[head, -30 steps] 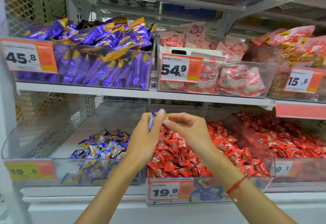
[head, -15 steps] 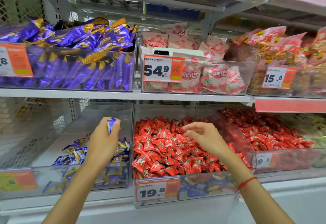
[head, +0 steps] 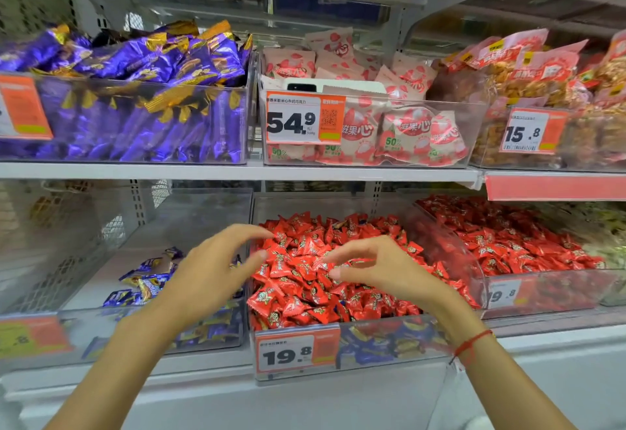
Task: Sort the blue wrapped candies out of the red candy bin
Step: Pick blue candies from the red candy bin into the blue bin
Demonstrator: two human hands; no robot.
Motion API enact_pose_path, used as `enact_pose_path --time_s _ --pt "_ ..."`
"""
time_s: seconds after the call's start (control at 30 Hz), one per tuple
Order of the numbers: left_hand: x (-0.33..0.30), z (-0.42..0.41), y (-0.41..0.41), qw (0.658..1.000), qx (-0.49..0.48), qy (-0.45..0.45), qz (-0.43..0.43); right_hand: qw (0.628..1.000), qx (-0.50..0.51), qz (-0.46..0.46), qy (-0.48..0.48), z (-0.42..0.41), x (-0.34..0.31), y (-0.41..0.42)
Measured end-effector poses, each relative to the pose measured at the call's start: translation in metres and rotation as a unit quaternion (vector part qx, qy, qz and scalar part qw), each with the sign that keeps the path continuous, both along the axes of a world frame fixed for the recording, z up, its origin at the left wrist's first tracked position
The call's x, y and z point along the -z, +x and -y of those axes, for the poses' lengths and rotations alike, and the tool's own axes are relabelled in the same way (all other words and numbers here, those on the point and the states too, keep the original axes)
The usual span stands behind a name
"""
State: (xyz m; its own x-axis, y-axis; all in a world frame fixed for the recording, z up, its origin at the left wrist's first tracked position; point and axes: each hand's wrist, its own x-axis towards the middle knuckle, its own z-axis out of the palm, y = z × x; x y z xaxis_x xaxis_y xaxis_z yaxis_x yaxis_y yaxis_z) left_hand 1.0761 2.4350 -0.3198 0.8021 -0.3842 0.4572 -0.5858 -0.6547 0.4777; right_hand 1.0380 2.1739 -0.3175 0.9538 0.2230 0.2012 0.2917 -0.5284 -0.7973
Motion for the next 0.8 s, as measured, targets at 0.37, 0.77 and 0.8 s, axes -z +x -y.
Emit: enact_pose_path --time_s 0.37,0.77,0.8 --pt "0.001 0.051 0.027 0.861 0.081 0.502 -0.021 0.915 0.019 0.065 -0.397 0.023 0.042 0.043" --pt "0.009 0.093 0.065 0.88 -0.025 0.459 0.12 0.884 0.148 0.033 -0.442 0.057 0.017 0.054" --pt "0.009 0.09 0.062 0.894 -0.023 0.423 0.144 0.883 0.16 0.047 -0.439 0.054 0.015 0.049"
